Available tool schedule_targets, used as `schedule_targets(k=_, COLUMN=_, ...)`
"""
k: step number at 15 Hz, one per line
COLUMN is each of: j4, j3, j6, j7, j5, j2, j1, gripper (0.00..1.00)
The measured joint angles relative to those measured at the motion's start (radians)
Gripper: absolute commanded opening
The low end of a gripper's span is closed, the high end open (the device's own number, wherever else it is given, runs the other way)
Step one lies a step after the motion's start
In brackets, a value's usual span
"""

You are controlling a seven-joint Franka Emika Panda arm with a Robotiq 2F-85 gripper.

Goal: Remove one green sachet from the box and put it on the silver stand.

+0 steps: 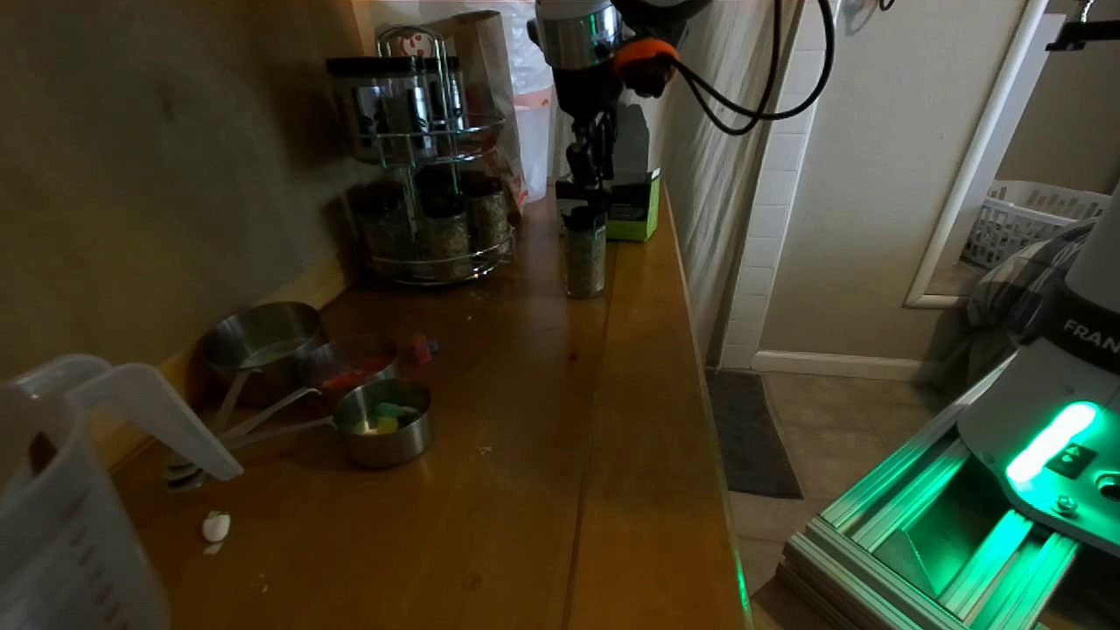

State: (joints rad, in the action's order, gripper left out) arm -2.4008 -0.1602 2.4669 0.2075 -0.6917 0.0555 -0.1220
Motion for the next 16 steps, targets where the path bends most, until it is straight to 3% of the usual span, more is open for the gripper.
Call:
schedule_targets(k=1, j4=-0.004, j3=0.0, j6=-0.009, j7=-0.013, j5=0.01, j2=-0.007, j1=-0.001, gripper=0.45)
schedule_targets(k=2, j4=-0.006, j3=0.0, j6=-0.016, j7=-0.024, j5=0.017, j2=-0.013, j1=-0.001, gripper=0.27)
schedule_targets(k=3, j4=-0.007, j3=0.0, j6=-0.023, j7=-0.031, j5=0.021, j2=-0.017, j1=-0.002, gripper=0.25)
schedule_targets(k=6, j4=-0.007, j3=0.0, j6=-0.028, j7=-0.035, j5=0.022, j2=-0.021, j1=-0.002, gripper=0.03)
schedule_targets(k=16, j4=-0.006, j3=0.0, j6=-0.024, j7=-0.031, j5=0.027, j2=-0.026, j1=-0.007, gripper=0.0)
